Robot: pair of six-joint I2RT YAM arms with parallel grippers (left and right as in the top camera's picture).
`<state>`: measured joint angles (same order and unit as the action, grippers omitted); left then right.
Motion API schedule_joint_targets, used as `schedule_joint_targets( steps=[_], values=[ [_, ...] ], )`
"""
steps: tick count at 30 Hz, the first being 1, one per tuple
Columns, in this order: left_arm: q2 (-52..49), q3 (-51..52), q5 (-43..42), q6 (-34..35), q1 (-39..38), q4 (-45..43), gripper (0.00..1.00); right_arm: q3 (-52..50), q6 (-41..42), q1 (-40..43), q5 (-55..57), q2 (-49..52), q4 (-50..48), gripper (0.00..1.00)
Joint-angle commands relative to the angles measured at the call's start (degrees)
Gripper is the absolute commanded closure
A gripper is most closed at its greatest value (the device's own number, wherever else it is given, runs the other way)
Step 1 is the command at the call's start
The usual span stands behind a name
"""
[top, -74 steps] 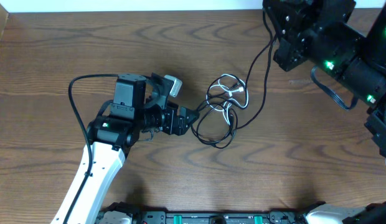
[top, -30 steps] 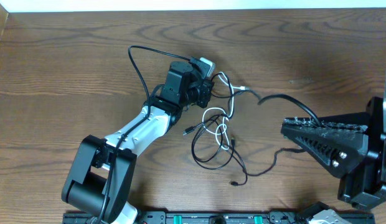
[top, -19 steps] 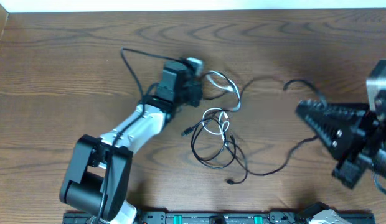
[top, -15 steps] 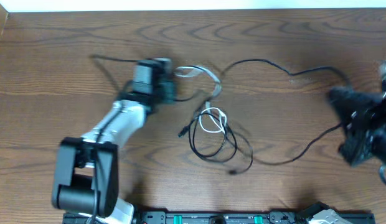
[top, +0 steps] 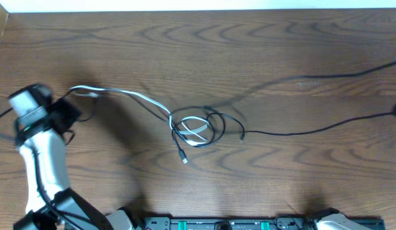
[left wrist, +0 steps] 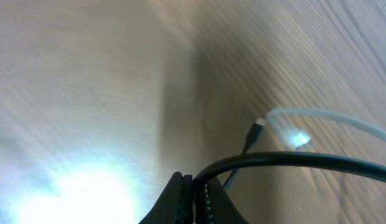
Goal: Untangle cables
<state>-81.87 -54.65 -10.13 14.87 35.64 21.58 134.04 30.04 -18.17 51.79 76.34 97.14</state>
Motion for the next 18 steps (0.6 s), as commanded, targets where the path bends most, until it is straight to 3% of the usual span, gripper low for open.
schedule_joint_targets(
  steps=[1,6,11,13,15,18],
  values=[
    [1.92,-0.26,-4.76,6.4,5.42,0.22,0.93,0.13,5.35,6.1,4.87,-0.31,0.13,0.99],
    [2.14,-0.26,-13.38,6.88,6.62,-0.28,0.93,0.13,8.09,13.09,-0.24,0.57,-0.24,0.99],
    [2.16,-0.26,-27.43,6.84,3.72,-2.91,0.93,0.13,4.79,13.35,-17.22,3.85,-2.97,0.99],
    [2.16,-0.26,-33.18,6.12,2.36,-3.34,0.93,0.13,-3.78,13.35,-29.92,5.84,-6.82,0.99],
    [2.16,-0.26,-42.58,3.54,-0.02,-4.39,0.93,0.13,-25.4,13.22,-59.06,9.49,-11.74,0.99],
    [2.16,-0.26,-48.78,1.86,-1.62,-4.52,0.93,0.13,-37.97,13.2,-76.76,13.16,-9.75,0.99]
  ],
)
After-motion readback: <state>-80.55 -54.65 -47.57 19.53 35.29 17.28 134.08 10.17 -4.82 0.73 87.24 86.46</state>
